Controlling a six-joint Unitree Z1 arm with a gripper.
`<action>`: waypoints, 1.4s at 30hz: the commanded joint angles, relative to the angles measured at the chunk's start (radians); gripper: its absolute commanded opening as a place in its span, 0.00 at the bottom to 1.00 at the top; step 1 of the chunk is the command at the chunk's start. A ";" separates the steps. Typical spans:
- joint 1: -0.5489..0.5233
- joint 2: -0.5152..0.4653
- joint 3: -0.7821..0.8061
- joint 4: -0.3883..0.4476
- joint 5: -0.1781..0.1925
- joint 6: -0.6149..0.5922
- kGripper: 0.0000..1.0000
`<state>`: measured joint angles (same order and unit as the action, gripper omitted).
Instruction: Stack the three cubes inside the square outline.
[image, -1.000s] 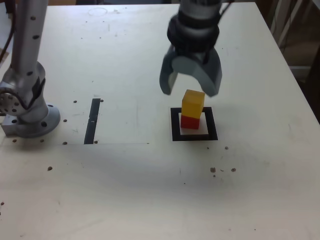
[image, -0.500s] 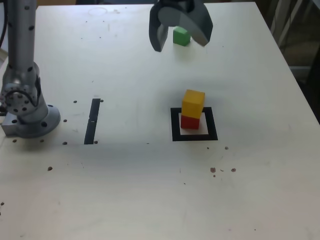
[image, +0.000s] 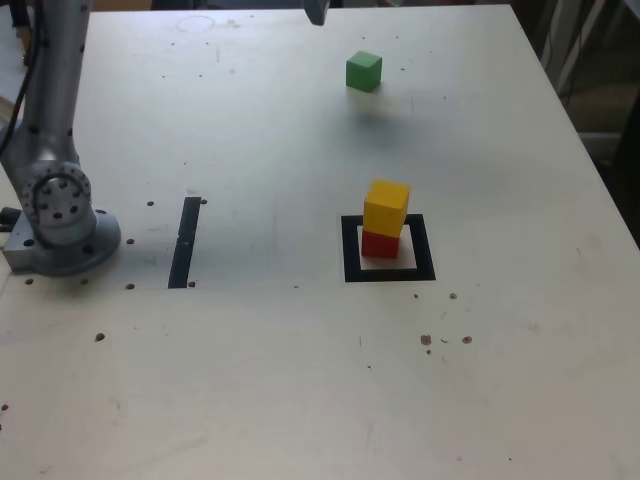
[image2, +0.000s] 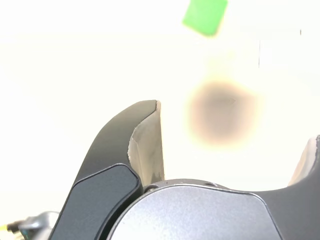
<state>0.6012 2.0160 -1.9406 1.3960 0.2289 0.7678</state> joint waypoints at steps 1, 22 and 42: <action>0.022 0.039 -0.036 0.010 0.007 0.043 0.99; 0.114 0.346 -0.258 0.008 0.056 0.473 0.98; 0.114 0.408 -0.213 -0.041 0.013 0.475 0.69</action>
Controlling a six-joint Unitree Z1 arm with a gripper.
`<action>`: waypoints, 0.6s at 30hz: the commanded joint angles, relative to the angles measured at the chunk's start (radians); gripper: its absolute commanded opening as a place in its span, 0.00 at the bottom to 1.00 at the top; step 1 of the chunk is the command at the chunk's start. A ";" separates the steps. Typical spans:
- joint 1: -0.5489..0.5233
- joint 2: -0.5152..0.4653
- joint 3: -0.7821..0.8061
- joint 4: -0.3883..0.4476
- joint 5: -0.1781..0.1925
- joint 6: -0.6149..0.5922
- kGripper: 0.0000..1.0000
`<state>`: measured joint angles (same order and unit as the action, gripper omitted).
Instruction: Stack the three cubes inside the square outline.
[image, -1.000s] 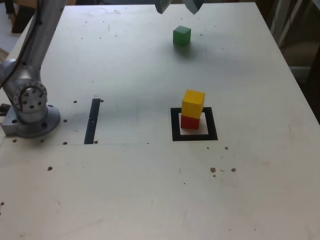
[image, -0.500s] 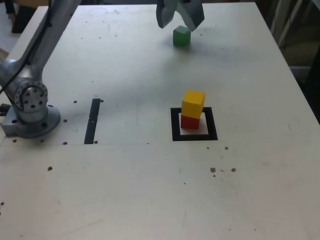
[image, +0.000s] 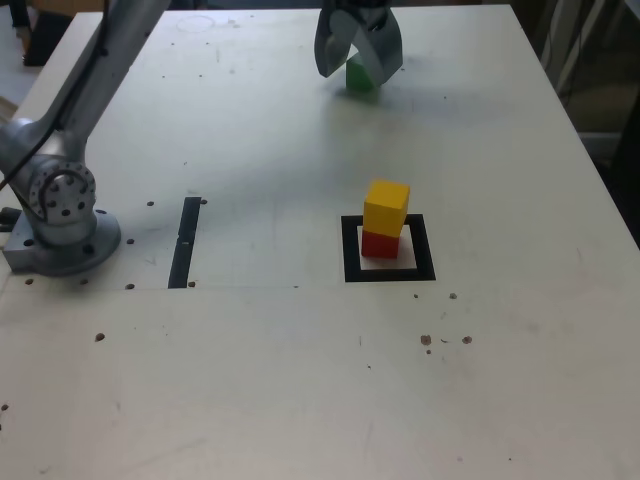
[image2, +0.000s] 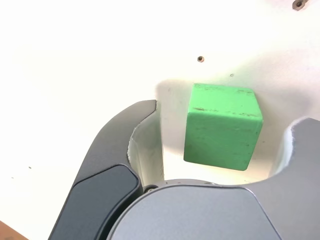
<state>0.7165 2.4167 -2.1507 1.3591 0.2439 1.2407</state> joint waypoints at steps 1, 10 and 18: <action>-0.002 0.009 -0.005 -0.006 -0.003 0.002 0.66; -0.005 0.009 -0.037 -0.011 0.005 -0.005 0.48; -0.005 0.009 -0.039 -0.004 0.003 -0.009 0.34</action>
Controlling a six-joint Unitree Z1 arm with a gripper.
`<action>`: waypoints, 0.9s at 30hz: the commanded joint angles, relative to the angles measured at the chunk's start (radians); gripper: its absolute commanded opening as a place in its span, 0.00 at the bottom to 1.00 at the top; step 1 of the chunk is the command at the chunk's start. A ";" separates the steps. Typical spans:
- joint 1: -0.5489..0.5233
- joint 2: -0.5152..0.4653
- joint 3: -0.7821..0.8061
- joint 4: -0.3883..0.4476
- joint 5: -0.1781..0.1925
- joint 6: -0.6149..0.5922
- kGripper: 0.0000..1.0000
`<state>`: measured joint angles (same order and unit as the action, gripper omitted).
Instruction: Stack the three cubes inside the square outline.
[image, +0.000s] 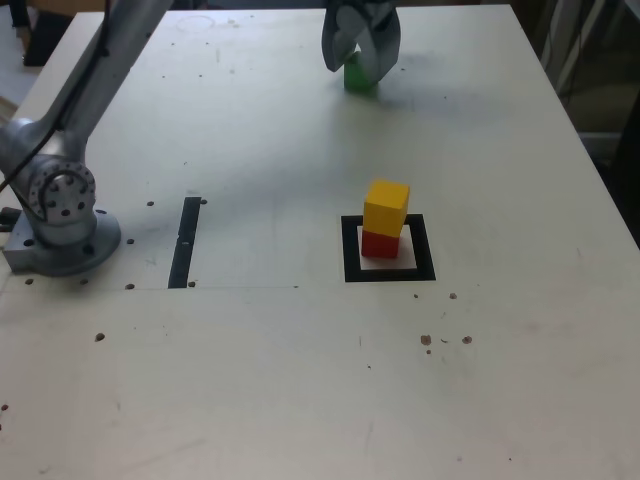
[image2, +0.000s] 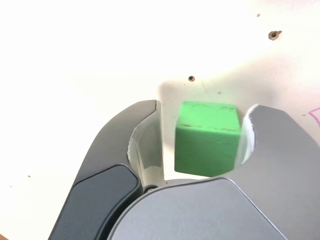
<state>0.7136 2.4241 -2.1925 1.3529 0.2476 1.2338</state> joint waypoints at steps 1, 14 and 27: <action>-0.002 0.001 0.005 0.003 -0.001 -0.002 0.33; -0.005 -0.009 0.012 0.012 -0.040 -0.028 0.26; -0.081 -0.139 -0.147 0.221 -0.039 -0.202 0.25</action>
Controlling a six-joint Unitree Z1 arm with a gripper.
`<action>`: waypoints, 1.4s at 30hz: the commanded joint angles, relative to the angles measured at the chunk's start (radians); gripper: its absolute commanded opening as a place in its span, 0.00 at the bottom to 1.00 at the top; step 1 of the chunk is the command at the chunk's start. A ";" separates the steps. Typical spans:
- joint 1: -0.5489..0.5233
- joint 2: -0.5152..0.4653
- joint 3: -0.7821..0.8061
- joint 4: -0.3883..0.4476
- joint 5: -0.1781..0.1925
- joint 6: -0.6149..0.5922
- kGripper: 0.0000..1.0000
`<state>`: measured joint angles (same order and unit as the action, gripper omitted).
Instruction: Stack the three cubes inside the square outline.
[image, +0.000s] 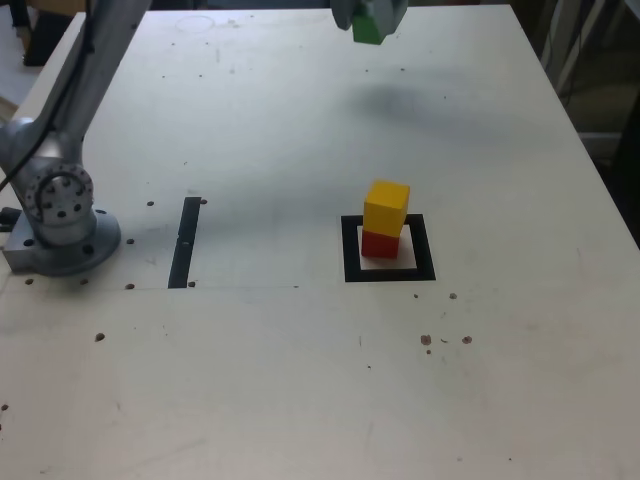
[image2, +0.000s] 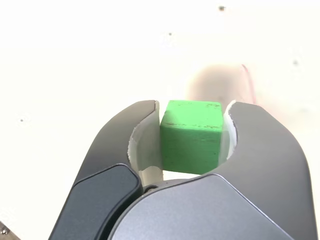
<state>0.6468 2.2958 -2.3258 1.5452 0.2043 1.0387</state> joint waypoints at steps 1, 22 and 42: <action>-0.027 -0.024 -0.020 0.046 0.007 -0.010 0.25; -0.531 -0.398 0.361 0.092 -0.035 -0.561 0.24; -0.817 -0.309 0.425 0.090 -0.064 -0.941 0.24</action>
<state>-0.1710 1.9694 -1.8978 1.6245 0.1340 0.0984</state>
